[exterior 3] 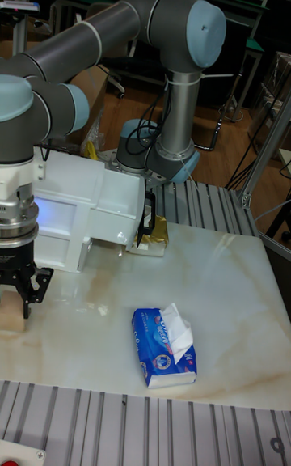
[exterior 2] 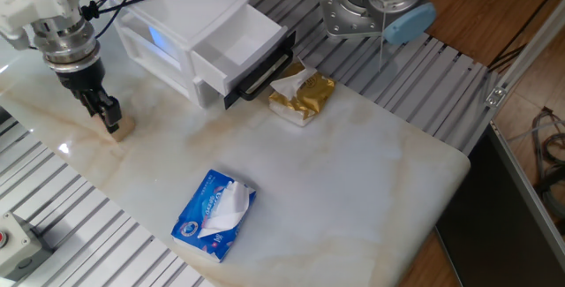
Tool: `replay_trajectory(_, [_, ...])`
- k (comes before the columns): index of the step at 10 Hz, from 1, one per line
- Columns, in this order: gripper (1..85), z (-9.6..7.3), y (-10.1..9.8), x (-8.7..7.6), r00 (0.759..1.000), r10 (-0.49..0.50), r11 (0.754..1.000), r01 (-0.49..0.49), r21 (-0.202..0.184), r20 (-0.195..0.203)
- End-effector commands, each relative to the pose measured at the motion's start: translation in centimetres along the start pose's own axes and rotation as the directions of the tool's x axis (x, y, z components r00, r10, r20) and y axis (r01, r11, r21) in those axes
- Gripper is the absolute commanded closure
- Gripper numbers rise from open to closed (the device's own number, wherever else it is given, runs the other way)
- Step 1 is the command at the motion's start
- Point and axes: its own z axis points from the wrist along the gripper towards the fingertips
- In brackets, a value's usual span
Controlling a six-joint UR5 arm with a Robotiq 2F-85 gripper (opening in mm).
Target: Put things in the drawer
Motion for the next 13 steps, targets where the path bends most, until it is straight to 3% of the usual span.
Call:
replay_trajectory(1, [84.7,-2.1,-0.3,-0.2,0.997,0.079,0.996,-0.078,0.050,-0.011])
replay_trajectory(5, [84.7,-6.0,0.3,-1.8,0.999,0.042,0.995,-0.040,0.089,-0.022])
replay_trajectory(8, [84.7,-10.7,3.7,-2.3,0.998,0.052,0.996,-0.051,0.069,-0.019])
replay_trajectory(9, [84.7,-12.1,5.4,-2.3,0.998,0.057,0.997,-0.056,0.054,-0.020])
replay_trajectory(11, [84.7,-14.4,7.5,-1.2,0.998,0.067,0.995,-0.066,0.072,-0.014])
replay_trajectory(13, [84.7,-14.9,9.5,0.1,0.996,0.092,0.993,-0.092,0.072,0.011])
